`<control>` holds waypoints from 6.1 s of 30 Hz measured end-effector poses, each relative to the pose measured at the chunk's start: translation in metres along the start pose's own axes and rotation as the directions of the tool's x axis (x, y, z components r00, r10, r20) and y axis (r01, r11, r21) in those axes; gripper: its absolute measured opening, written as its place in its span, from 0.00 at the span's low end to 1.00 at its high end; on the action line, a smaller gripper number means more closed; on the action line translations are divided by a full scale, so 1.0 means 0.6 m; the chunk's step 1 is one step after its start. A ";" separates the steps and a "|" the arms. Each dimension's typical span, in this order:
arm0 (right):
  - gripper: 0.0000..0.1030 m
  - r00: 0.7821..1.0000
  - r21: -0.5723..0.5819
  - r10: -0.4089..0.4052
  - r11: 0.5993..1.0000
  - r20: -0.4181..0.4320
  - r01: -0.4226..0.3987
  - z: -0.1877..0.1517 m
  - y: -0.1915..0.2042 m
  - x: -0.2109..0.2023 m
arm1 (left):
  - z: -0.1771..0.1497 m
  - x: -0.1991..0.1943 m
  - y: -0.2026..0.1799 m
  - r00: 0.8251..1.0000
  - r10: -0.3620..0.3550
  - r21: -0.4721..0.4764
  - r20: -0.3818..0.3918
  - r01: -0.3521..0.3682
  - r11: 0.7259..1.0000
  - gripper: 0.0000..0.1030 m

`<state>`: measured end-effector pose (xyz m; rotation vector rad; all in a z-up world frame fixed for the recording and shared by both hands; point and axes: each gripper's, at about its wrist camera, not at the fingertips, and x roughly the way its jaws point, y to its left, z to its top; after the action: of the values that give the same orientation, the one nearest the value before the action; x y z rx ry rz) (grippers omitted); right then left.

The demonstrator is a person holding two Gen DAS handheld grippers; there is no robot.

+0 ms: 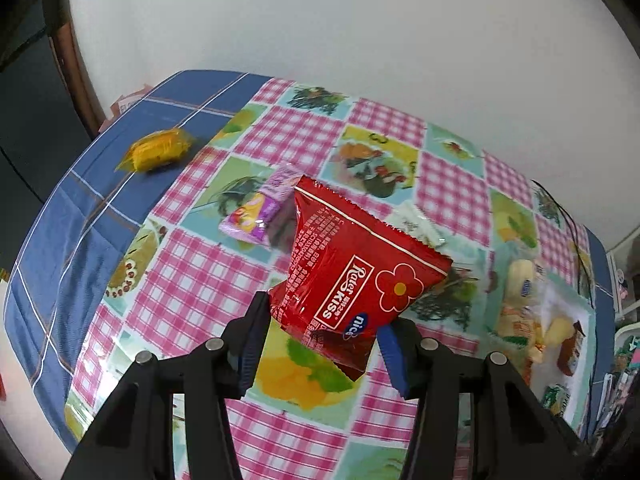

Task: Organize snacks
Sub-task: 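Lift the red Rose Kiss wrapper and round biscuit pack off the table, then carry the red wrapper and round biscuit pack over the white tray, then open both tools to drop the red wrapper and biscuit pack into the tray, then move both tools back over the remaining snacks on the table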

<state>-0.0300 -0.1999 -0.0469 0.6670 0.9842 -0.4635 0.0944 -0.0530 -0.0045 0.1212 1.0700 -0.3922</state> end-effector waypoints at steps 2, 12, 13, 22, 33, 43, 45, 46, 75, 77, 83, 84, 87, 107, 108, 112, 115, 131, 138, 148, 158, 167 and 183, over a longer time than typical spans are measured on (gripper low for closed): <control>0.52 1.000 0.004 -0.001 1.000 -0.003 0.001 0.000 -0.007 -0.002 | -0.001 -0.006 -0.013 1.000 -0.006 0.007 0.006 0.006 1.000 0.52; 0.52 1.000 0.029 0.026 0.999 0.015 -0.026 0.008 -0.041 -0.021 | -0.015 -0.019 -0.069 1.000 -0.015 0.037 0.018 0.015 0.999 0.52; 0.52 0.999 0.034 0.027 0.999 0.017 -0.028 0.008 -0.046 -0.023 | -0.016 -0.020 -0.074 1.000 -0.017 0.042 0.018 0.016 0.999 0.52; 0.52 0.999 0.115 -0.010 0.993 0.041 0.005 0.014 -0.124 -0.041 | -0.037 -0.018 -0.141 0.999 -0.041 0.117 0.004 0.040 0.992 0.52; 0.52 0.996 0.259 -0.075 0.964 0.039 0.062 0.014 -0.240 -0.059 | -0.080 -0.011 -0.243 0.995 -0.094 0.244 -0.044 0.102 0.964 0.52; 0.52 0.992 0.337 -0.117 0.937 0.054 0.092 0.012 -0.318 -0.087 | -0.120 -0.010 -0.325 0.989 -0.123 0.358 -0.080 0.144 0.922 0.52; 0.52 0.991 0.347 -0.118 0.933 0.057 0.091 0.013 -0.326 -0.092 | -0.128 -0.012 -0.339 0.989 -0.125 0.381 -0.079 0.146 0.913 0.52; 0.52 0.991 0.350 -0.120 0.932 0.059 0.092 0.013 -0.330 -0.094 | -0.132 -0.012 -0.346 0.989 -0.124 0.389 -0.080 0.146 0.910 0.52; 0.52 0.993 0.288 -0.113 0.952 0.025 0.101 0.022 -0.316 -0.055 | -0.160 0.051 -0.384 0.984 -0.089 0.435 -0.152 0.148 0.888 0.53; 0.52 0.992 0.272 -0.124 0.956 0.022 0.114 0.024 -0.314 -0.049 | -0.160 0.060 -0.383 0.982 -0.087 0.426 -0.167 0.151 0.892 0.53; 0.53 0.994 0.271 -0.111 0.957 0.004 0.106 0.025 -0.316 -0.032 | -0.159 0.081 -0.382 0.977 -0.082 0.402 -0.196 0.156 0.902 0.53; 0.53 0.993 0.268 -0.115 0.957 0.003 0.110 0.025 -0.315 -0.032 | -0.158 0.081 -0.382 0.977 -0.082 0.402 -0.196 0.157 0.902 0.53; 0.53 0.991 0.259 -0.133 0.957 -0.002 0.129 0.028 -0.313 -0.034 | -0.158 0.084 -0.379 0.971 -0.097 0.391 -0.217 0.178 0.903 0.54; 0.61 0.978 0.258 -0.181 0.955 0.102 0.149 0.046 -0.293 -0.133 | -0.094 -0.003 -0.310 0.988 -0.121 0.308 -0.094 0.145 0.940 0.66; 0.62 0.978 0.255 -0.183 0.955 0.103 0.151 0.046 -0.291 -0.135 | -0.092 -0.005 -0.305 0.989 -0.116 0.303 -0.086 0.137 0.943 0.66; 0.62 0.978 0.246 -0.186 0.956 0.099 0.156 0.045 -0.285 -0.138 | -0.085 -0.007 -0.289 0.992 -0.103 0.286 -0.073 0.120 0.951 0.67; 0.63 0.978 0.241 -0.189 0.957 0.086 0.164 0.044 -0.282 -0.134 | -0.082 -0.005 -0.282 0.993 -0.098 0.277 -0.068 0.113 0.954 0.71; 1.00 0.977 0.197 -0.212 0.960 0.037 0.201 0.043 -0.268 -0.102 | -0.067 0.000 -0.245 0.999 -0.032 0.254 0.026 0.024 0.967 0.97; 1.00 0.973 0.161 -0.221 0.965 0.074 0.207 0.044 -0.258 -0.104 | -0.062 -0.007 -0.239 0.997 -0.033 0.257 0.068 0.014 0.966 0.97; 1.00 0.974 0.116 -0.182 0.979 0.138 0.167 0.043 -0.227 -0.103 | -0.053 -0.008 -0.226 0.995 -0.013 0.277 0.103 -0.016 0.961 0.97; 1.00 0.975 0.063 -0.177 0.983 0.131 0.170 0.043 -0.174 -0.084 | -0.021 0.009 -0.158 0.997 0.000 0.239 0.073 -0.017 0.971 0.97; 1.00 0.989 0.018 -0.094 0.996 0.112 0.092 0.044 -0.086 -0.061 | 0.022 0.005 -0.048 0.996 -0.028 0.133 0.084 0.017 0.991 0.97; 1.00 0.998 -0.068 -0.006 0.998 0.067 0.011 0.029 0.081 0.011 | 0.064 0.029 0.110 0.998 0.018 0.002 0.066 -0.018 1.000 0.97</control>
<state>0.0144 -0.1780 -0.0317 0.5825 0.9364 -0.4546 0.1576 -0.0073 -0.0072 0.1188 1.0024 -0.3787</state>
